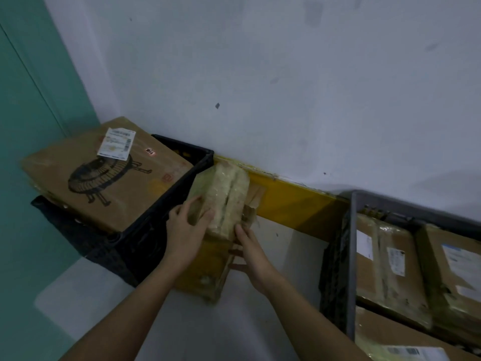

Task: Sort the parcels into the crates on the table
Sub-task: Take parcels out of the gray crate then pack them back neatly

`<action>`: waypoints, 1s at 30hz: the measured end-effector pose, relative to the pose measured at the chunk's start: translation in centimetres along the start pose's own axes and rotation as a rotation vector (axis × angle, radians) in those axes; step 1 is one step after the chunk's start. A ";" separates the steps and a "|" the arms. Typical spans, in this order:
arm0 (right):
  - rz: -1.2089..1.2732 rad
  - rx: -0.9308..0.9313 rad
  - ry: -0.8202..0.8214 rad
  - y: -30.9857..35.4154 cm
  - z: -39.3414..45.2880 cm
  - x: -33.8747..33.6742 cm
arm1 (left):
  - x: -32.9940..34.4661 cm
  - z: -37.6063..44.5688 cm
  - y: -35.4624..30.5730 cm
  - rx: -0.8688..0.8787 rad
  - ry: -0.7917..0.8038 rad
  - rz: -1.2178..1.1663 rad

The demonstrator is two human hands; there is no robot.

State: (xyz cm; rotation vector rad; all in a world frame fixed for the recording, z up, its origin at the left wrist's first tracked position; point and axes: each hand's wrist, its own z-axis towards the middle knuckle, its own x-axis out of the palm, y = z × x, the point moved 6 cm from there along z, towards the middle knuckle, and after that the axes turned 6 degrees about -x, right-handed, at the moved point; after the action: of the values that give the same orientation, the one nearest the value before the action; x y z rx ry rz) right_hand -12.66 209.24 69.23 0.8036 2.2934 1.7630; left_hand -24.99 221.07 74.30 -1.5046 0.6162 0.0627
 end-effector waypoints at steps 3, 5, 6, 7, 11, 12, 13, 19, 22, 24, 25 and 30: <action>0.114 -0.041 0.038 1.2 -0.9 -0.4 | 0.9 -0.6 -1.4 -0.092 0.114 -0.350; 0.177 -0.032 0.027 1.7 -1.3 -1.0 | 2.1 -1.2 -1.0 -0.257 0.224 -0.642; 0.193 -0.030 0.016 1.8 -1.4 -1.5 | 2.8 -1.6 -0.8 -0.328 0.292 -0.758; 0.204 -0.032 0.011 1.9 -1.5 -1.9 | 3.3 -2.1 -0.7 -0.369 0.359 -0.834; 0.331 -0.081 0.011 2.1 -2.0 -2.7 | 5.0 -3.4 -0.6 -0.435 0.562 -0.936; 0.368 -0.092 0.003 2.2 -2.1 -2.9 | 5.3 -3.6 -0.5 -0.460 0.579 -0.922; 0.393 -0.106 -0.010 2.3 -2.1 -3.2 | 5.4 -3.7 -0.4 -0.476 0.570 -0.880; 0.253 -0.279 -0.189 3.6 -3.0 -6.2 | 3.8 -2.6 -1.5 -0.331 0.286 -0.523; 0.153 -0.358 -0.247 4.5 -3.4 -7.1 | 4.4 -3.1 -2.9 -0.259 0.387 -0.467; 0.112 -0.398 -0.259 5.2 -3.7 -7.3 | 4.9 -3.3 -3.5 -0.234 0.426 -0.419; 0.097 -0.414 -0.263 5.5 -3.8 -7.3 | 5.1 -3.3 -3.6 -0.230 0.428 -0.423; 0.025 -0.457 -0.281 6.5 -4.6 -8.1 | 5.8 -3.2 -4.0 -0.242 0.415 -0.453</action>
State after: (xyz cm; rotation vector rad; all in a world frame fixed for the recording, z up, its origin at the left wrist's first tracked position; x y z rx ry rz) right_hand -5.60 202.47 75.04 0.9165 1.6254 1.9317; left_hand -19.55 215.76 75.68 -1.8798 0.5936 -0.5534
